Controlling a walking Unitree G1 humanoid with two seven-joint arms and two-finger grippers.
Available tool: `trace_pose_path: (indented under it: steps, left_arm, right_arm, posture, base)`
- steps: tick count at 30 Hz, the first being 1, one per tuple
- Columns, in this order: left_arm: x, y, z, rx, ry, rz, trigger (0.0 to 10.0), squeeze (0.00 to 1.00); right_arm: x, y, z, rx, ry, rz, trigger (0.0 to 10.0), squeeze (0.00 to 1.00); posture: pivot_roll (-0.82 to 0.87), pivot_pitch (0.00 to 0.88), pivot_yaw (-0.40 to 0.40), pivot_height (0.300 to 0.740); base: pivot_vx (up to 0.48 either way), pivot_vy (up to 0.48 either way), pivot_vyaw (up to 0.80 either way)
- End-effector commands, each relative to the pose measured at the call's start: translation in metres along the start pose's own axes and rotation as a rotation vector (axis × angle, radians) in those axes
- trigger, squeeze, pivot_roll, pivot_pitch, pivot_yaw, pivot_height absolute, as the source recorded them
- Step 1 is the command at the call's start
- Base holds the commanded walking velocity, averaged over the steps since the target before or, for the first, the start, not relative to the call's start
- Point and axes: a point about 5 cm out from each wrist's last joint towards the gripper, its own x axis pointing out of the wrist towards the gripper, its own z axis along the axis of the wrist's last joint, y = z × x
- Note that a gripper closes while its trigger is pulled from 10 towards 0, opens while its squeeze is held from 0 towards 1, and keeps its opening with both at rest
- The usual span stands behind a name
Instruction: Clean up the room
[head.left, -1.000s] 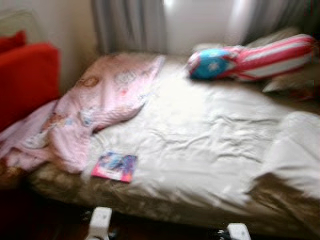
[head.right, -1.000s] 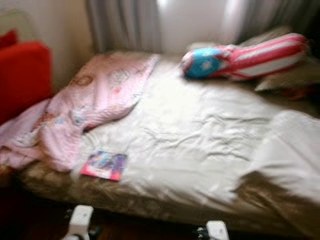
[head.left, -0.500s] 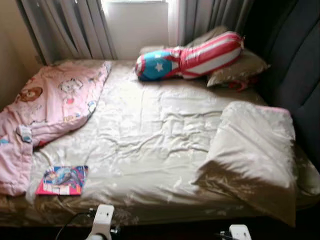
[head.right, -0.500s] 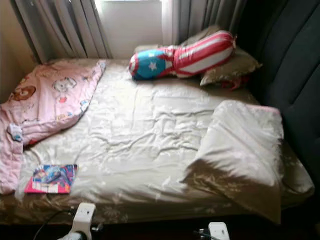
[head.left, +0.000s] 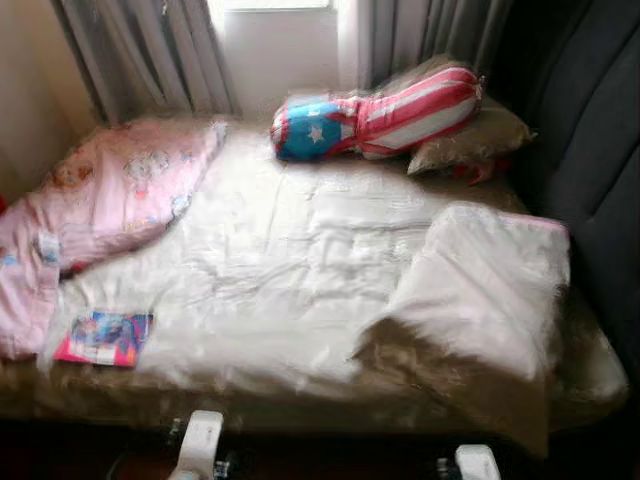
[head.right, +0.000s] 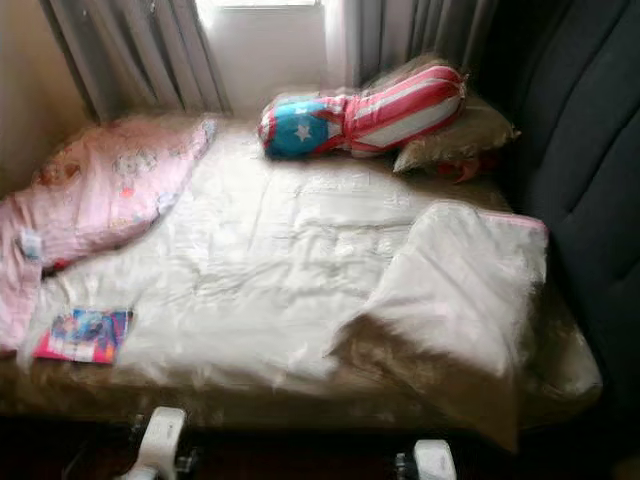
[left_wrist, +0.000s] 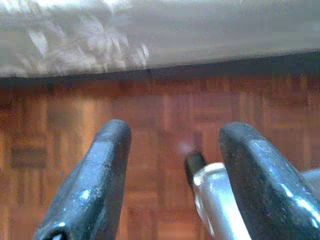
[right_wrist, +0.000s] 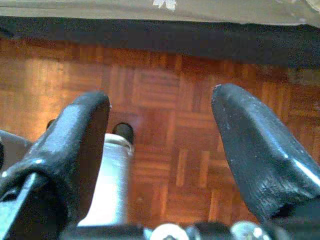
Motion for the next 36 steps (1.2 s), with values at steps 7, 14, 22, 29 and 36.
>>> trace_pose_path:
  steps: [7, 14, 22, 29, 36]
  left_arm:
    - [0.0004, 0.0006, 0.0017, 0.017, 0.0, -0.002, 10.0, 0.0]
    - [0.0, 0.0008, -0.0005, 0.009, 0.01, 0.0, 10.0, 0.0]
    - [-0.0005, -0.0002, -0.0026, 0.006, 0.012, -0.012, 10.0, 0.0]
    - [-0.001, -0.0003, -0.0043, 0.01, 0.016, -0.018, 10.0, 0.0]
    - [-0.0012, -0.0005, -0.0053, 0.015, 0.019, -0.018, 10.0, 0.0]
  right_arm:
    - [-0.0001, 0.0016, -0.001, 0.006, -0.003, 0.002, 10.0, 0.0]
    - [-0.0004, 0.0018, -0.0024, 0.003, 0.003, 0.0, 10.0, 0.0]
    - [-0.0009, 0.002, -0.0047, -0.006, 0.011, 0.005, 10.0, 0.0]
    - [-0.0011, 0.0031, -0.0073, -0.006, 0.027, 0.01, 10.0, 0.0]
    - [-0.0013, 0.003, -0.0085, -0.015, 0.036, 0.009, 10.0, 0.0]
  posture:
    - [-0.02, 0.0, 0.0, 0.74]
    - [-0.03, 0.0, 0.003, 0.74]
    - [-0.02, 0.0, 0.001, 0.74]
    - [-0.01, 0.0, 0.004, 0.74]
    - [-0.02, 0.0, 0.007, 0.74]
  base:
    - [0.0, -0.341, 0.0]
    - [0.0, -0.095, 0.0]
    - [0.0, 0.0, 0.0]
    - [0.0, 0.0, -0.11]
    - [0.0, 0.0, -0.77]
